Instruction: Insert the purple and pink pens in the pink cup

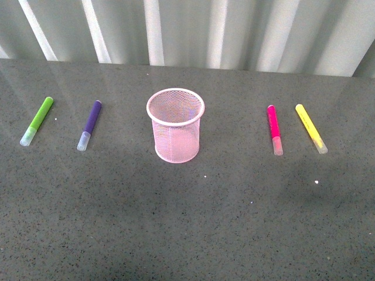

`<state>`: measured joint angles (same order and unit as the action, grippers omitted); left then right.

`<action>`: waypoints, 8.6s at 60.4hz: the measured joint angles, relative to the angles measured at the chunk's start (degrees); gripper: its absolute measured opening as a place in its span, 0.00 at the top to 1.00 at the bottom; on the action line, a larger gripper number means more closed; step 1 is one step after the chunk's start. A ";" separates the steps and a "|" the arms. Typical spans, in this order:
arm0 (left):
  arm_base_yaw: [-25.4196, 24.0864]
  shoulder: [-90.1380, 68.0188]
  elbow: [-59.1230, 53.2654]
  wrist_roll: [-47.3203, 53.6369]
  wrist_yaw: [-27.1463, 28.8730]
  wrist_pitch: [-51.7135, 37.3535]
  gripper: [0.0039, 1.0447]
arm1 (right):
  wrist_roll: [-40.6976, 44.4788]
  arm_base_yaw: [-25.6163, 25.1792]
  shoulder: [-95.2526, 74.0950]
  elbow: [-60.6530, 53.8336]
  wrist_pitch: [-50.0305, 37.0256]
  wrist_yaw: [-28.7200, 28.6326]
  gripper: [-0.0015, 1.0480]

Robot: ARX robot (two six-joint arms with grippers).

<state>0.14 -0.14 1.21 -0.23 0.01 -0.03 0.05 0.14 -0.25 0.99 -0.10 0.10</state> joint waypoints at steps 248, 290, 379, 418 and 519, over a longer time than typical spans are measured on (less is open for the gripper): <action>6.40 -137.46 88.56 3.15 2.84 9.53 0.06 | -0.02 0.00 0.00 0.00 0.02 0.00 0.07; 7.30 -137.26 86.12 0.48 2.60 7.17 0.84 | -0.04 0.00 0.00 0.00 0.02 0.00 0.07; 32.52 -122.75 47.93 -7.80 24.85 -77.57 0.88 | -0.04 0.00 0.00 0.00 0.02 0.00 0.07; 30.01 -126.64 51.82 -13.25 24.24 -70.29 0.88 | -0.04 0.00 0.00 0.00 0.02 0.00 0.07; 12.31 -72.76 7.91 -0.02 11.74 -62.69 0.97 | -0.04 0.00 0.00 0.00 0.02 0.00 0.07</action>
<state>12.45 -72.90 9.13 -0.25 11.75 -62.72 0.01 0.14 -0.25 0.99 -0.08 0.10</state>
